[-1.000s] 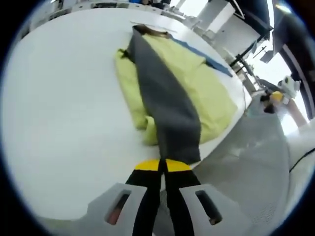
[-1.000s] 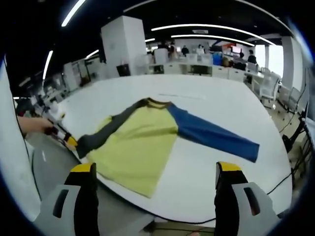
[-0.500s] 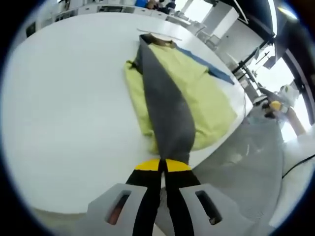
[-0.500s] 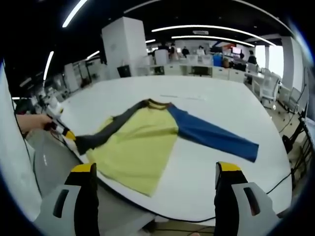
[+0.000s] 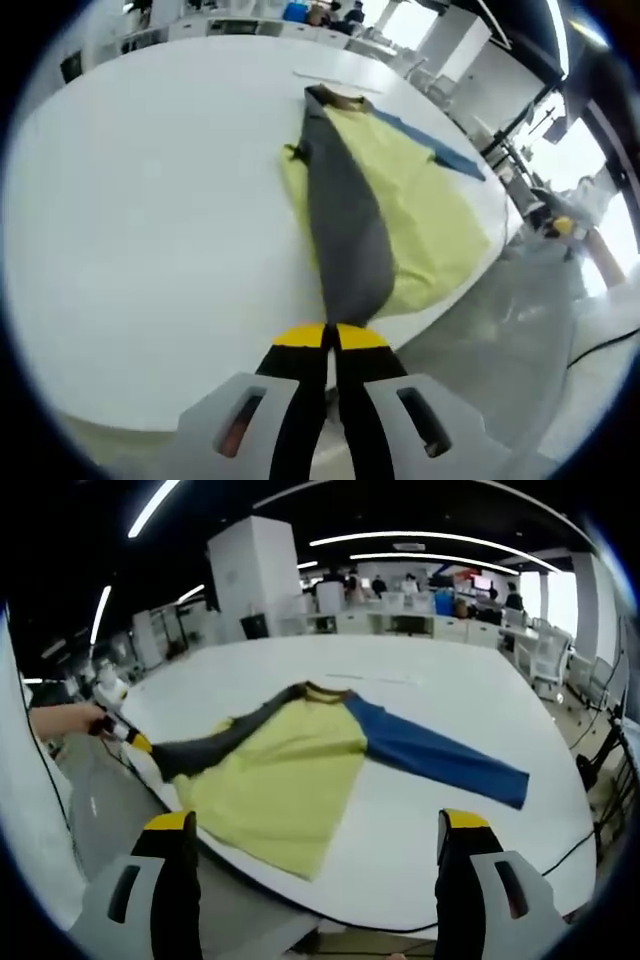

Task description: Fold the garment on the visible template until the final outline fits inside the template.

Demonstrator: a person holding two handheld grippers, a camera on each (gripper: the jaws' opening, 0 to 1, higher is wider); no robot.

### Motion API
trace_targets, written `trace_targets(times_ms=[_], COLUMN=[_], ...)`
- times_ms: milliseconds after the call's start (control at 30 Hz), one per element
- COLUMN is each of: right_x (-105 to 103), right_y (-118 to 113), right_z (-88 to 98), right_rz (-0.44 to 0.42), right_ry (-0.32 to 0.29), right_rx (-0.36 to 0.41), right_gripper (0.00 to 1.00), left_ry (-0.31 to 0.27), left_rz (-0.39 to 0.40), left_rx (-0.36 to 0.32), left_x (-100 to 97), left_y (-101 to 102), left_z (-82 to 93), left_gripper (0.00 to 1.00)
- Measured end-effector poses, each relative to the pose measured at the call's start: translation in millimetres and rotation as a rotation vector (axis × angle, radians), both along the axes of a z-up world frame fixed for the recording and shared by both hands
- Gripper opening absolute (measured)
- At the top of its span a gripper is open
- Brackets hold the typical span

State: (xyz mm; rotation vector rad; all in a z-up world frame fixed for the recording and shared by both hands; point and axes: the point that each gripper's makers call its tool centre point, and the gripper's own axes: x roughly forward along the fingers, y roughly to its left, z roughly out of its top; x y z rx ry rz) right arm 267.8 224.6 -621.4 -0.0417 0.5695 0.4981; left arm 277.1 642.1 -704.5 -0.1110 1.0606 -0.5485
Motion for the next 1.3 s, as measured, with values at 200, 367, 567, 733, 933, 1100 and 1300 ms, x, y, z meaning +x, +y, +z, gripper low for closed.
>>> trace_targets(times_ms=[200, 367, 567, 733, 933, 1100, 1300], right_x=[-1, -1, 1, 1, 2, 0, 1], right_y=[-4, -7, -7, -9, -9, -7, -6], right_z=[1.2, 1.8, 1.5, 0.3, -1.7, -5.7, -8.7], right_rz=[-0.018, -0.033, -0.044, -0.053, -0.060, -0.056, -0.055], right_ry=[-0.001, 0.001, 0.004, 0.010, 0.019, 0.035, 0.046], right_rx=[-0.004, -0.007, -0.012, -0.017, -0.022, -0.031, -0.036], right_gripper=[0.99, 0.99, 0.99, 0.99, 0.99, 0.99, 0.99], left_ry=[-0.012, -0.022, -0.042, -0.066, -0.075, -0.055, -0.044], left_rz=[0.056, 0.110, 0.173, 0.248, 0.323, 0.420, 0.492], left_rx=[0.015, 0.024, 0.037, 0.025, 0.039, 0.039, 0.014], left_x=[12.4, 20.2, 33.7, 46.4, 57.6, 72.1, 85.0], left_y=[21, 39, 60, 79, 104, 137, 158], left_z=[9.4, 15.4, 23.3, 30.6, 30.8, 14.0, 1.2], left_gripper=[0.00, 0.00, 0.00, 0.00, 0.00, 0.00, 0.00])
